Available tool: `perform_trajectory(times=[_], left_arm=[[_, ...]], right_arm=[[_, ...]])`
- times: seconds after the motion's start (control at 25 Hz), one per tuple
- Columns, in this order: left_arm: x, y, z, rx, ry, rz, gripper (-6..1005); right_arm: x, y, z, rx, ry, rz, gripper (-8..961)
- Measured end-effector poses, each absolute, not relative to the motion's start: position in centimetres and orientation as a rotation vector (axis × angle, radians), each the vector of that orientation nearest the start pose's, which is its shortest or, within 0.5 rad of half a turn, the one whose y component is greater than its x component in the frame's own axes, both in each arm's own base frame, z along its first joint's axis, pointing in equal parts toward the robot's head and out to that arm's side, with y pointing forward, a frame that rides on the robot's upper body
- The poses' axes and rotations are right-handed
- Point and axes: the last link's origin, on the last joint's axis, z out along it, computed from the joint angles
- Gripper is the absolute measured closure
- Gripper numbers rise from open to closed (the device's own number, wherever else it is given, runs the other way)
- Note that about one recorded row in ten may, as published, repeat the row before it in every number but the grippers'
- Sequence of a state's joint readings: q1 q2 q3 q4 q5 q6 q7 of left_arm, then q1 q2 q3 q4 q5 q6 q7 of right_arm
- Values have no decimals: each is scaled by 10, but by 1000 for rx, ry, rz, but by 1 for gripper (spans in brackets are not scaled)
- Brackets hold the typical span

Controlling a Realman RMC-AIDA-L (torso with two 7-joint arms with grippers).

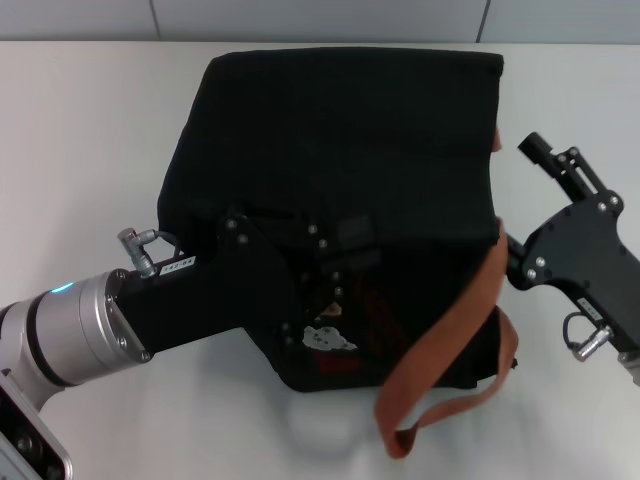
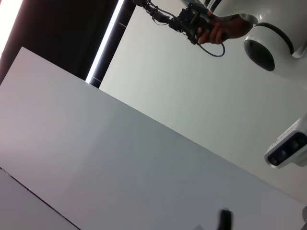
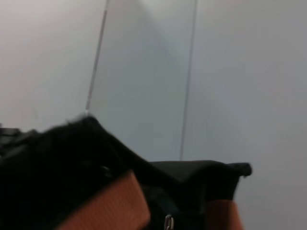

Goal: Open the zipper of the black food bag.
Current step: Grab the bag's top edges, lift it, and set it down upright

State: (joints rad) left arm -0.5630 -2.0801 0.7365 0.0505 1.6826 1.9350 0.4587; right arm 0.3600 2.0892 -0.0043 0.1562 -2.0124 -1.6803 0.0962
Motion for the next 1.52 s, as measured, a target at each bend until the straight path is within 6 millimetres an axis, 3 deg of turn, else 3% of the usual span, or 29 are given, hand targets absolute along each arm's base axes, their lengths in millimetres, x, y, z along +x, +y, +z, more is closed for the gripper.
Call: perform_trajectory(times=[0.36, 0.56, 1.12, 1.32, 1.52], left_arm=[[-217, 248, -45, -1944, 1082, -1058, 915], [-217, 248, -44, -1942, 1082, -1061, 915], [-215, 248, -44, -1938, 1089, -1070, 914], [-215, 248, -44, -1937, 1090, -1073, 914], [-215, 248, -44, -1936, 1090, -1074, 914]], right_arm=[[263, 227, -60, -1972, 37, 1074, 143], [273, 217, -60, -1999, 47, 1039, 144], [263, 227, -70, -1999, 0, 1003, 143], [262, 216, -74, -2012, -34, 993, 143], [269, 202, -66, -2000, -8, 1035, 144]])
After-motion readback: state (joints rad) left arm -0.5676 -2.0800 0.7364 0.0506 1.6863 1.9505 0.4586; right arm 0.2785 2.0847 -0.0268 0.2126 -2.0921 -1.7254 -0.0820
